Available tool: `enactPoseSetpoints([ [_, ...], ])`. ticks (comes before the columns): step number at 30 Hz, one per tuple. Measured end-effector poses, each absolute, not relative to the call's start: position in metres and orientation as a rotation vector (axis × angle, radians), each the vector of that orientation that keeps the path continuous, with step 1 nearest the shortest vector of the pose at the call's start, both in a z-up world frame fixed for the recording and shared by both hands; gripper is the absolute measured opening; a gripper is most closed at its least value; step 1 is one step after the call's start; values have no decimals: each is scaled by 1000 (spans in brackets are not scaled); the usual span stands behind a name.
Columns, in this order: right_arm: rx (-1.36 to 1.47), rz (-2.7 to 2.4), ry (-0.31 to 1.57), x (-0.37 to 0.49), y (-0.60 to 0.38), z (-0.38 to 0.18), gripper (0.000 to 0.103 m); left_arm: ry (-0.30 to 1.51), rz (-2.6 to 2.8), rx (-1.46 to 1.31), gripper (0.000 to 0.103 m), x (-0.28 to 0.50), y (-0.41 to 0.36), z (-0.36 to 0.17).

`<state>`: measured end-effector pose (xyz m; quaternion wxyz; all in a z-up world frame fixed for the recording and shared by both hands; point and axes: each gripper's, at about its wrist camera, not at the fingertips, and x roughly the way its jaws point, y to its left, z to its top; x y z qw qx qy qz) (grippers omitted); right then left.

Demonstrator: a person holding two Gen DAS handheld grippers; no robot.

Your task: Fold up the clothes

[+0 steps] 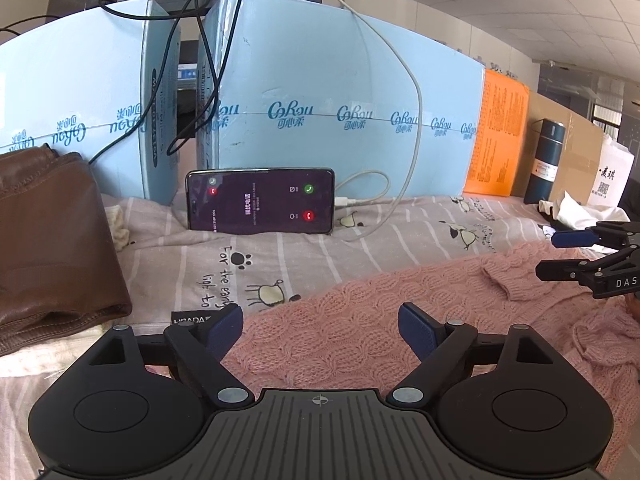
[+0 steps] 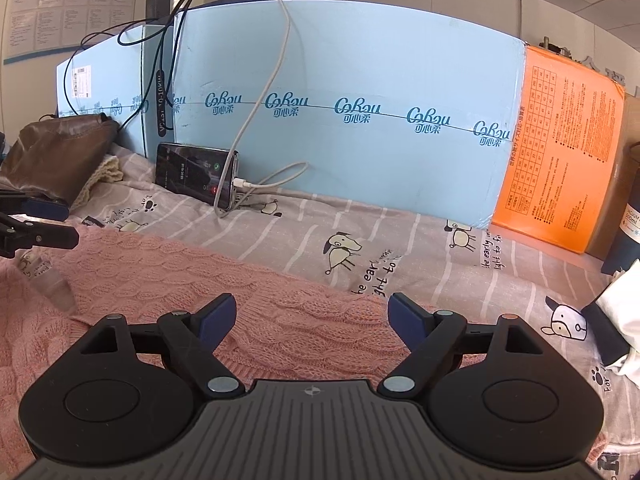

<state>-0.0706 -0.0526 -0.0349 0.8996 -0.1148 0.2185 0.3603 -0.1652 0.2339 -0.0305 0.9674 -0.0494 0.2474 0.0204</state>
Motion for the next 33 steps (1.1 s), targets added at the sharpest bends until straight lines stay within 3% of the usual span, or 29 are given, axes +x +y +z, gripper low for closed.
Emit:
enactPoseSetpoints([
  [33,-222,662,536,-61,-49,-42,83,503,174,-231,88,-175,270,-38],
])
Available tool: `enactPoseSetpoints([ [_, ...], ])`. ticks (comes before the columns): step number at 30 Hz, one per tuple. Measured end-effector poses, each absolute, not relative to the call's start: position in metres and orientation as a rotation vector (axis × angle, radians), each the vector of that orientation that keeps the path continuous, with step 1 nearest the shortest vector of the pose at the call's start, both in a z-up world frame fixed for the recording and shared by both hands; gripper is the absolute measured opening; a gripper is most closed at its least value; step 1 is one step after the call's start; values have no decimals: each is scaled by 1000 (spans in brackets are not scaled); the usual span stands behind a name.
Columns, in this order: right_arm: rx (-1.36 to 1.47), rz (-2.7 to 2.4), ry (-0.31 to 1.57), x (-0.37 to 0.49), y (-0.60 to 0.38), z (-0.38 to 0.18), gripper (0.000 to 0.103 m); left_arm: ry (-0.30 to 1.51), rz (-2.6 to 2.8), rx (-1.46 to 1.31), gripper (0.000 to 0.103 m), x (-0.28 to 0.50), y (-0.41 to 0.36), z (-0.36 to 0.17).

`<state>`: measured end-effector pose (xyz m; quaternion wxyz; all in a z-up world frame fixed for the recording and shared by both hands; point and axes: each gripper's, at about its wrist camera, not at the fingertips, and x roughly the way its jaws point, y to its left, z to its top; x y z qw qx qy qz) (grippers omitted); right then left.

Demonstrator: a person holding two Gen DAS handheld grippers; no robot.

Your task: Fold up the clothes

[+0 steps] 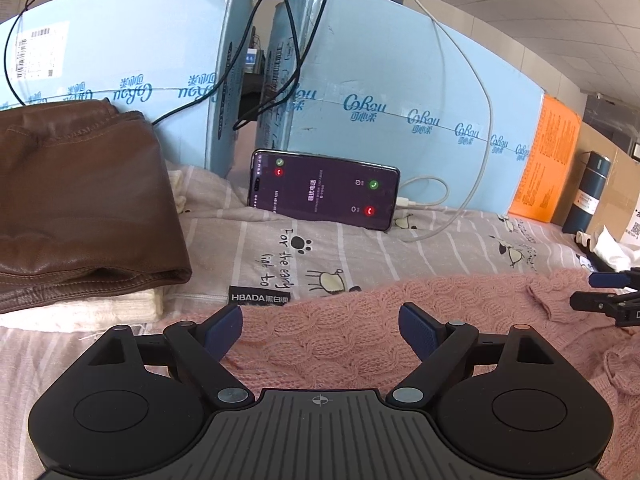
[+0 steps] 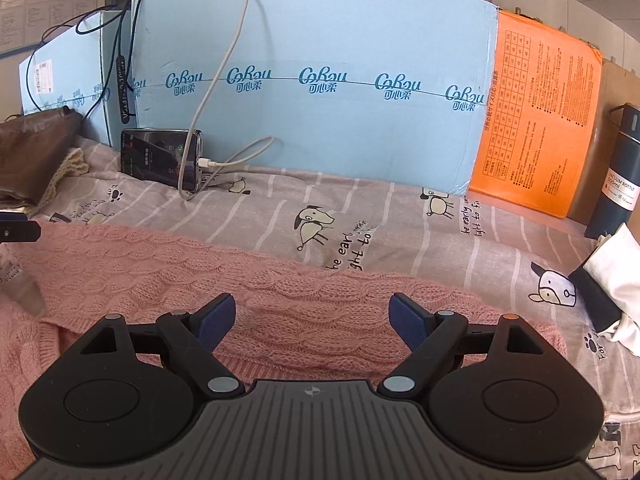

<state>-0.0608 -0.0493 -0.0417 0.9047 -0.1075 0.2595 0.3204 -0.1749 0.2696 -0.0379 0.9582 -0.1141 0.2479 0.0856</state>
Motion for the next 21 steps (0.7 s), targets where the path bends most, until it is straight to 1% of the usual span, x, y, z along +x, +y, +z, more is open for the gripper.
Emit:
enactPoseSetpoints([
  [5,-233,713,543,-67,-43,-36,83,504,217,-269,88,-180,280,-39],
  [11,-252,721,564,-69,-43,-38,83,545,243,-294,88,-181,288,-48],
  [14,-241,695,560,-68,-51,-37,83,549,249,-287,87,-180,287,-51],
  [16,-222,672,554,-67,-61,-36,83,554,253,-264,83,-179,284,-54],
  [17,-210,663,550,-67,-65,-36,83,560,256,-256,70,-178,283,-55],
  [18,-198,654,547,-67,-70,-36,83,562,260,-253,54,-177,283,-55],
  [19,-185,646,544,-68,-75,-36,83,564,262,-250,46,-177,283,-55],
  [20,-171,639,541,-68,-79,-36,83,564,263,-250,34,-177,284,-56],
  [21,-159,632,540,-68,-84,-37,83,561,263,-250,26,-177,284,-56],
])
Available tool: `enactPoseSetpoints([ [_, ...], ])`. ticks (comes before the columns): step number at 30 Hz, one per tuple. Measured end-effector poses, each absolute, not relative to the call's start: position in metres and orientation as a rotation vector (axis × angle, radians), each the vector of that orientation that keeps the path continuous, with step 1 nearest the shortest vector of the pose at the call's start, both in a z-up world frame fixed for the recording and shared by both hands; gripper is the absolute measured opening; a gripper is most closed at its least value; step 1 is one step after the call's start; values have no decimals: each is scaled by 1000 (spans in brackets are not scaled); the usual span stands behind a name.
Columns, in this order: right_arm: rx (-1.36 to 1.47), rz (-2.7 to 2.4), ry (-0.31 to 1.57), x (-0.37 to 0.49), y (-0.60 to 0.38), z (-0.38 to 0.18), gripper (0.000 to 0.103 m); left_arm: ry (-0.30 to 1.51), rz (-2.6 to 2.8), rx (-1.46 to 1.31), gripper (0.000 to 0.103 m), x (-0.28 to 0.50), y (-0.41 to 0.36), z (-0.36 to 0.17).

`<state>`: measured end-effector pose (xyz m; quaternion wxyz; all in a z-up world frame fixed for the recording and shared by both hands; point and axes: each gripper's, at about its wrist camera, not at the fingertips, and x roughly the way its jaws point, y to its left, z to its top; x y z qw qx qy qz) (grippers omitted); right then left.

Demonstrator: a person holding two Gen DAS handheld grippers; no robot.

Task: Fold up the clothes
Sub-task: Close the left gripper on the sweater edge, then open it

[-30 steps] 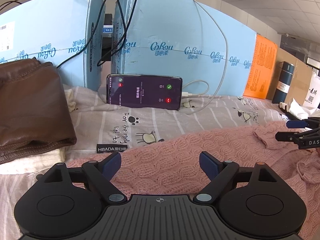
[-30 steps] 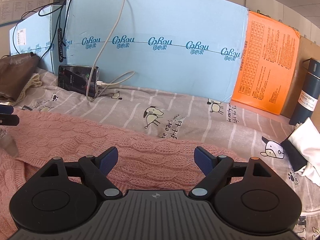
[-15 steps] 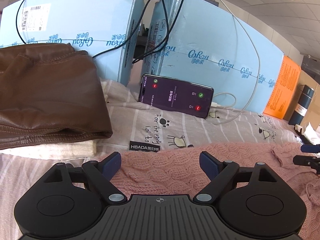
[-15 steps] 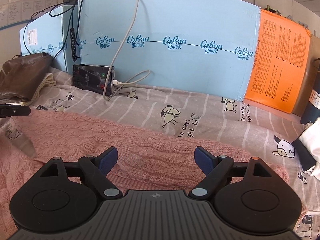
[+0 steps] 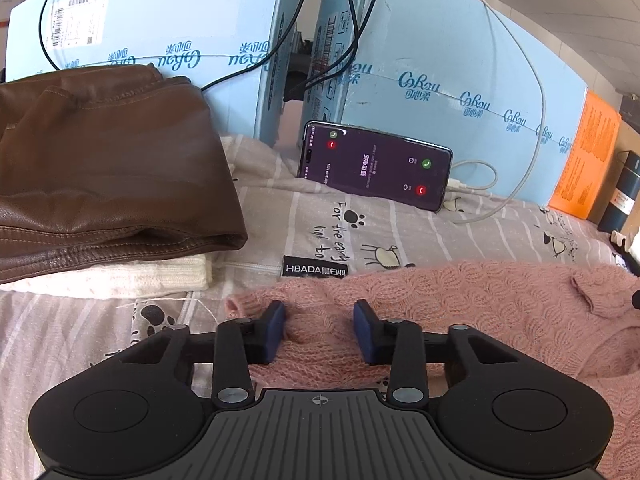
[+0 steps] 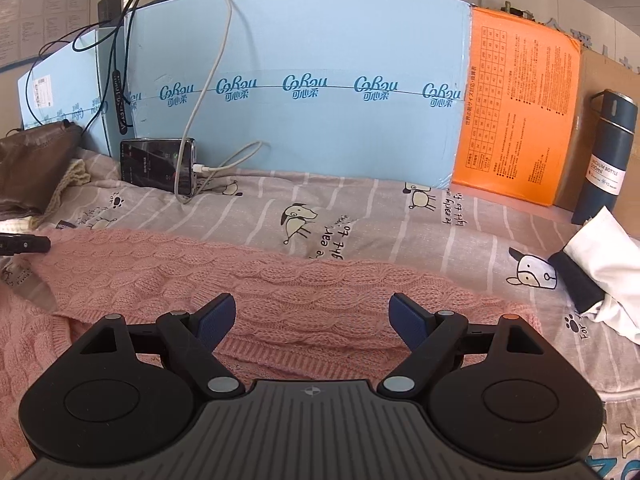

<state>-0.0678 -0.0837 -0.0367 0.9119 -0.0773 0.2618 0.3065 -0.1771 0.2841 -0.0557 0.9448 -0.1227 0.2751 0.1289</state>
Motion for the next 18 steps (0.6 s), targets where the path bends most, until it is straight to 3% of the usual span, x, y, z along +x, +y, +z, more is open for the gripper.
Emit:
enactPoseSetpoints([
  [4,-121,600,540,-67,-99,-40,83,505,229,-209,6,-181,276,-50],
  [13,-87,569,514,-73,-126,-39,83,396,313,-19,4,-187,256,-21],
  [18,-74,542,502,-73,-141,-38,83,485,419,25,0,-181,271,-31],
])
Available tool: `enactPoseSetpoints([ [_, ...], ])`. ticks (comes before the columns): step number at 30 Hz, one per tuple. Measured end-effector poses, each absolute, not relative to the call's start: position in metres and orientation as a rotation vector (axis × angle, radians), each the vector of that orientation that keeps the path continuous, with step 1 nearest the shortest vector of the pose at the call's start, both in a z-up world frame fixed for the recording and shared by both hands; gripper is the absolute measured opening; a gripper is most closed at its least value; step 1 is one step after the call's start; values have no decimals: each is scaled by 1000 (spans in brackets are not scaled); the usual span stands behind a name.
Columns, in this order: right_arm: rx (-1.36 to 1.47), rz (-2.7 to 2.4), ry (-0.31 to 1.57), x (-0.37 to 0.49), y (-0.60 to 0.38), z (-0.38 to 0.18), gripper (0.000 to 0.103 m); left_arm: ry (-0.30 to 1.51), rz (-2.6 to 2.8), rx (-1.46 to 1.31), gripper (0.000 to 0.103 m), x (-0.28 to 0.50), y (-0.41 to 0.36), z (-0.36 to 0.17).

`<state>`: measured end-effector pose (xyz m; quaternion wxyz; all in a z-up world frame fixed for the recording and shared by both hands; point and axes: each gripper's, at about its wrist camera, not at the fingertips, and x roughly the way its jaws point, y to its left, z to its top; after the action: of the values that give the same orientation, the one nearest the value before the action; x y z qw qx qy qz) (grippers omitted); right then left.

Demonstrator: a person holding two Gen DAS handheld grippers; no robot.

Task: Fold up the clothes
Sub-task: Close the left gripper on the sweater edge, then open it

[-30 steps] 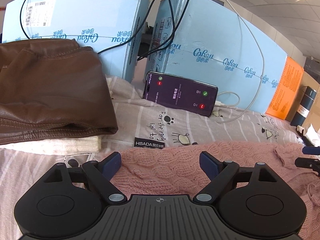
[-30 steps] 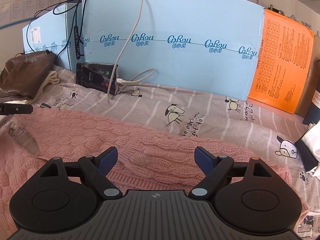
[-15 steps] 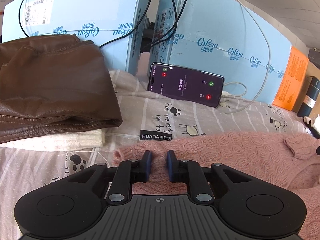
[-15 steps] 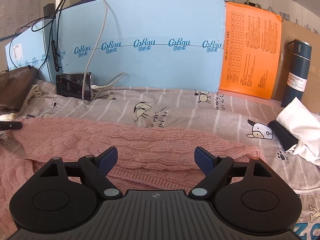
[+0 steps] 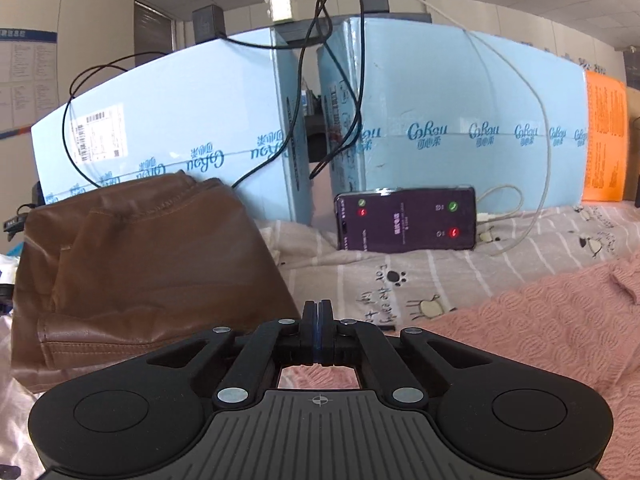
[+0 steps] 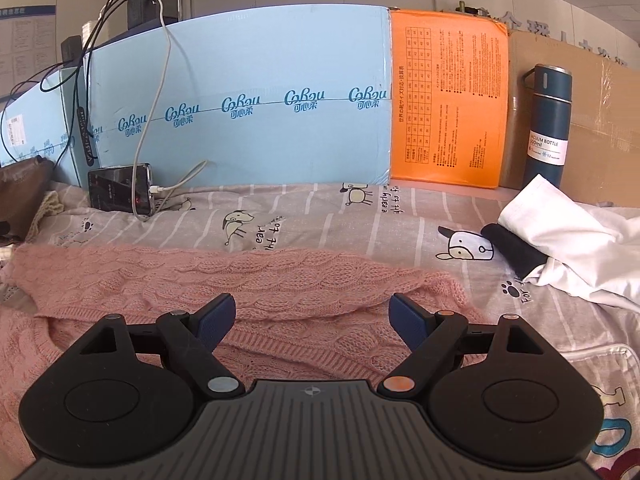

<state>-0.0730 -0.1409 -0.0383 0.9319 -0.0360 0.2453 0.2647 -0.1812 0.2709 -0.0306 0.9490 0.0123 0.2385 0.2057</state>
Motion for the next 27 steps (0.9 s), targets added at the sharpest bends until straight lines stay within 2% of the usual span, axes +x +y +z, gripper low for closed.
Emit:
enactPoseSetpoints([
  [1,-69,533,500,-73,-144,-38,83,517,434,27,0,-179,275,-34],
  [4,-51,507,493,-71,-154,-38,83,561,440,-41,11,-181,283,-39],
  [5,-37,495,491,-69,-157,-38,83,561,423,-92,22,-183,287,-39],
  [6,-24,484,488,-67,-161,-37,83,561,403,-155,41,-184,290,-38],
  [8,16,461,486,-61,-168,-36,83,562,363,-273,62,-185,297,-38],
  [9,38,450,487,-58,-171,-35,83,574,343,-305,63,-182,298,-41],
  [11,70,428,485,-51,-175,-33,83,602,331,-304,63,-174,294,-47],
  [13,95,410,481,-45,-178,-30,83,630,336,-251,58,-165,284,-54],
  [14,109,405,479,-42,-179,-29,83,630,334,-182,45,-162,275,-57],
  [15,123,403,477,-40,-179,-28,83,628,330,-121,25,-160,267,-59],
  [17,135,405,484,-35,-179,-27,83,612,305,-78,8,-161,258,-56],
  [23,128,394,538,-26,-181,-37,83,584,375,3,9,-161,265,-47],
  [27,119,375,569,-22,-181,-43,83,634,392,24,18,-156,269,-59],
])
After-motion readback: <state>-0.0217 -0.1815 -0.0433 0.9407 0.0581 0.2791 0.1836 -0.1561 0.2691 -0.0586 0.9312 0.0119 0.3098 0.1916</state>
